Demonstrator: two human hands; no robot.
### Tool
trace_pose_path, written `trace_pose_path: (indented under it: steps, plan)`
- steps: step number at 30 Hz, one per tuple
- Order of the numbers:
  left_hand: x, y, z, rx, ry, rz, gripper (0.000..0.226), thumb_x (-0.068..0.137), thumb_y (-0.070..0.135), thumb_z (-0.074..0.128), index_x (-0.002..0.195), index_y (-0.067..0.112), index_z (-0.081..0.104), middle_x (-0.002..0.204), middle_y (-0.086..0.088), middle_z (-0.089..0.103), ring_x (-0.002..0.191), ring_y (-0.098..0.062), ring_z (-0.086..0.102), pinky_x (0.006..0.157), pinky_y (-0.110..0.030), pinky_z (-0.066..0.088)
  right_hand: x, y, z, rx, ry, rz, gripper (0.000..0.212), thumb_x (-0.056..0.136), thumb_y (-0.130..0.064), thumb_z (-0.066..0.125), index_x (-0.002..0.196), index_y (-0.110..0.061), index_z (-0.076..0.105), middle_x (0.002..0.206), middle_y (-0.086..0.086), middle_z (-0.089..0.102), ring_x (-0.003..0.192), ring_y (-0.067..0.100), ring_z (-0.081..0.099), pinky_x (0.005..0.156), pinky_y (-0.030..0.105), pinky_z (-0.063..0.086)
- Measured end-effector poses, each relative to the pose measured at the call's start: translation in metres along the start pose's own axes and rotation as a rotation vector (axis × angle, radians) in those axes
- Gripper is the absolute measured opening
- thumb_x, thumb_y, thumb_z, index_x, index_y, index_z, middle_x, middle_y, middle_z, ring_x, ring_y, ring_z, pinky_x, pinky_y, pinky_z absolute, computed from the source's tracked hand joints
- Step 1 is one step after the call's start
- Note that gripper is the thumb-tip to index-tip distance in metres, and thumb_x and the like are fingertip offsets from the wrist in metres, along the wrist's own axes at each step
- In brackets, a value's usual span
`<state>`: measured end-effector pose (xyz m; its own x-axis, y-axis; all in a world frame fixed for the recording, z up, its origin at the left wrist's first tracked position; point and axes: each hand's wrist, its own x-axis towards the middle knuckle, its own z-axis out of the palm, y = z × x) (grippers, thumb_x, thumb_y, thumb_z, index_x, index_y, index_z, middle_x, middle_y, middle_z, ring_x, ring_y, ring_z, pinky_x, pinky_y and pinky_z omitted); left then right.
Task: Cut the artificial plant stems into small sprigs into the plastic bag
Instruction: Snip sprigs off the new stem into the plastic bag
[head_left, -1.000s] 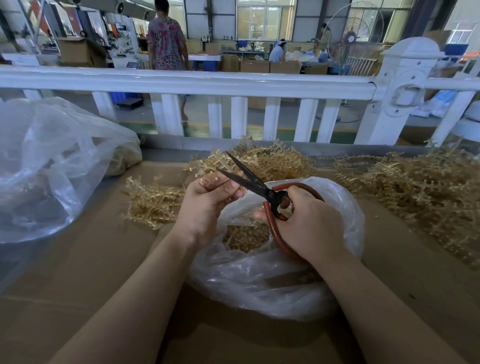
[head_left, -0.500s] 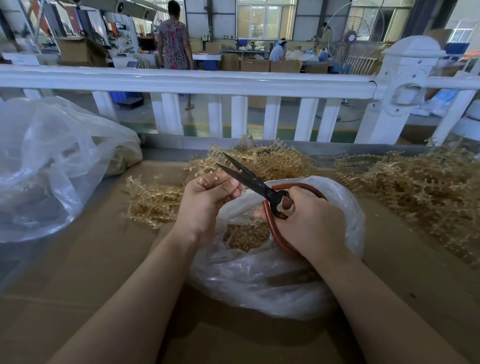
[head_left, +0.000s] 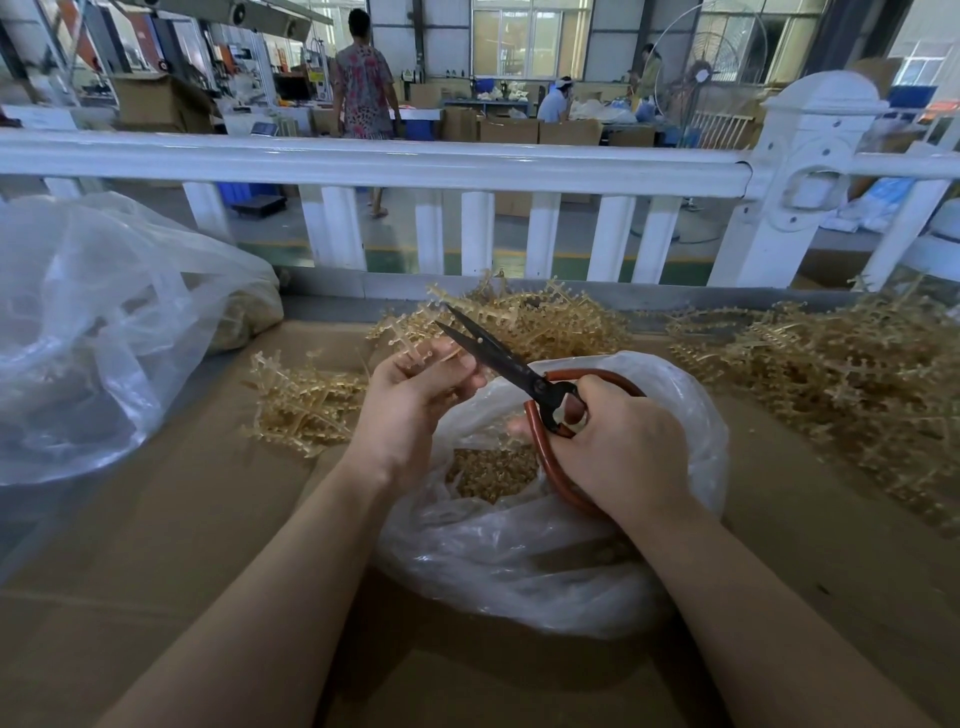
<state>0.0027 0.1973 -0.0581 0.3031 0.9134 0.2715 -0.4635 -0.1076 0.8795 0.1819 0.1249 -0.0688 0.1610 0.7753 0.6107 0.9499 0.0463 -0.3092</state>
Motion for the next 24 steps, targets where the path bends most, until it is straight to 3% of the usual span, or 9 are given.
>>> trace_pose_path:
  steps: [4, 17, 21, 24]
  plan:
    - [0.0012, -0.0002, -0.0008, -0.07, 0.035, -0.036, 0.014, 0.085, 0.017, 0.073, 0.092, 0.006, 0.067, 0.08, -0.005, 0.068, 0.073, -0.015, 0.064, 0.079, -0.027, 0.054, 0.0006, 0.0015, 0.0012, 0.024, -0.016, 0.019, 0.056, 0.076, -0.076, 0.06, 0.061, -0.032, 0.029, 0.05, -0.016, 0.036, 0.045, 0.001, 0.036, 0.045, 0.017, 0.022]
    - [0.0021, -0.0012, -0.0023, -0.095, 0.105, -0.07, 0.013, 0.077, 0.012, 0.07, 0.087, 0.004, 0.069, 0.077, -0.005, 0.069, 0.068, -0.011, 0.063, 0.074, -0.022, 0.053, -0.0006, 0.0051, 0.0059, 0.074, -0.009, 0.006, 0.054, 0.075, -0.077, 0.059, 0.062, -0.035, 0.028, 0.053, -0.019, 0.037, 0.048, -0.002, 0.039, 0.048, 0.013, 0.024]
    - [-0.0003, 0.0, 0.0008, -0.017, 0.088, -0.031, 0.008, 0.085, 0.006, 0.064, 0.084, 0.009, 0.07, 0.067, -0.003, 0.064, 0.065, -0.014, 0.056, 0.067, -0.023, 0.047, 0.0019, 0.0052, 0.0056, 0.013, -0.006, 0.008, 0.057, 0.071, -0.09, 0.043, 0.074, -0.033, 0.042, 0.062, -0.019, 0.043, 0.055, -0.001, 0.042, 0.049, 0.014, 0.029]
    - [-0.0023, 0.0007, 0.003, 0.046, 0.051, -0.013, 0.018, 0.092, -0.002, 0.055, 0.086, 0.01, 0.067, 0.066, -0.005, 0.06, 0.065, -0.017, 0.052, 0.066, -0.024, 0.043, 0.002, 0.0051, 0.0053, -0.02, 0.038, -0.014, 0.058, 0.074, -0.086, 0.048, 0.078, -0.028, 0.05, 0.066, -0.019, 0.044, 0.058, 0.001, 0.044, 0.048, 0.013, 0.027]
